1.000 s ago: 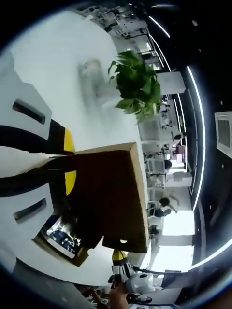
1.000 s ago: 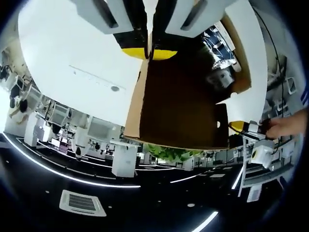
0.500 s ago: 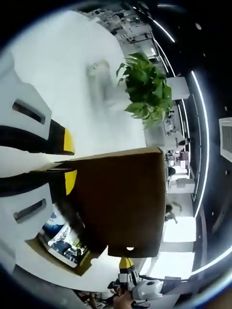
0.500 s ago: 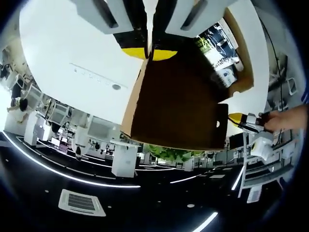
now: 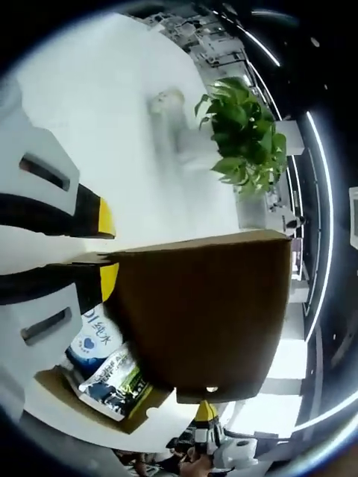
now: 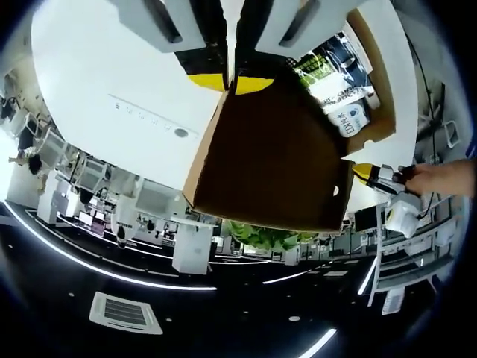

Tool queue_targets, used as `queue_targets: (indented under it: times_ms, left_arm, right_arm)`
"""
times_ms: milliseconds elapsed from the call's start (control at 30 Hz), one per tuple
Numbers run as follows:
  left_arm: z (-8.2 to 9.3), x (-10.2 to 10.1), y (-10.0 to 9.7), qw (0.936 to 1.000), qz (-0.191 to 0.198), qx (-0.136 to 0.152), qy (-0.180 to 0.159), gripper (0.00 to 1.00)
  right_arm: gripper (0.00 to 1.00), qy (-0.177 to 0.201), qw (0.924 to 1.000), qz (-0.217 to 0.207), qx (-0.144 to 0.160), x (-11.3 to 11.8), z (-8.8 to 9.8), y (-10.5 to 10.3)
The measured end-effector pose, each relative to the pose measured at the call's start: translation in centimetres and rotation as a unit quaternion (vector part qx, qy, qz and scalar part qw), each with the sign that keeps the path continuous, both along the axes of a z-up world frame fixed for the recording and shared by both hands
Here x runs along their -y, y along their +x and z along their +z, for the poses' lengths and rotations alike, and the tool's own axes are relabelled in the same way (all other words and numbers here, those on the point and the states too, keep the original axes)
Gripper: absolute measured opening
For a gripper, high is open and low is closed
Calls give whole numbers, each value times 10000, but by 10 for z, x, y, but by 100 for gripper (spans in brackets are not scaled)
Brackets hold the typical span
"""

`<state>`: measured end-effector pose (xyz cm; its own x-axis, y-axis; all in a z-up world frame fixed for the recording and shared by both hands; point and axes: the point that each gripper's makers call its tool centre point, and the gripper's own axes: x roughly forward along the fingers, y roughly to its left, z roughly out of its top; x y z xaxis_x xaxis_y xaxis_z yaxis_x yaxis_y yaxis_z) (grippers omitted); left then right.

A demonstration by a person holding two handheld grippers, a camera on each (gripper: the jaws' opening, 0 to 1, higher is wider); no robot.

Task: Operate the shoe box by opening the lid, removing the specified soft item, and placing it in the target area until the item is outside and the box remains undamaged.

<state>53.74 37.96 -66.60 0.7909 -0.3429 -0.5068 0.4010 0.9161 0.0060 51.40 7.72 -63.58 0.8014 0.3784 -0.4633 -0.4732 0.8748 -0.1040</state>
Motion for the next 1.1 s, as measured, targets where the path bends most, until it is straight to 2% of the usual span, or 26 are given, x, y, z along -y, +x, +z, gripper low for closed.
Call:
queue_targets:
  times_ms: [367, 533, 767, 1100]
  left_arm:
    - [-2, 12, 9, 9999, -111, -11, 15, 6]
    - [-2, 8, 12, 10000, -50, 4, 53, 2]
    - [-2, 8, 14, 10000, -61, 57, 2, 1]
    - [-2, 6, 17, 9997, -183, 136, 111, 0]
  right_arm:
    - [0, 23, 10000, -44, -31, 1, -1, 8]
    - [0, 48, 10000, -60, -50, 2, -1, 12]
    - [0, 115, 9999, -111, -64, 3, -2, 16]
    - [0, 261, 9996, -125, 54, 2, -5, 19]
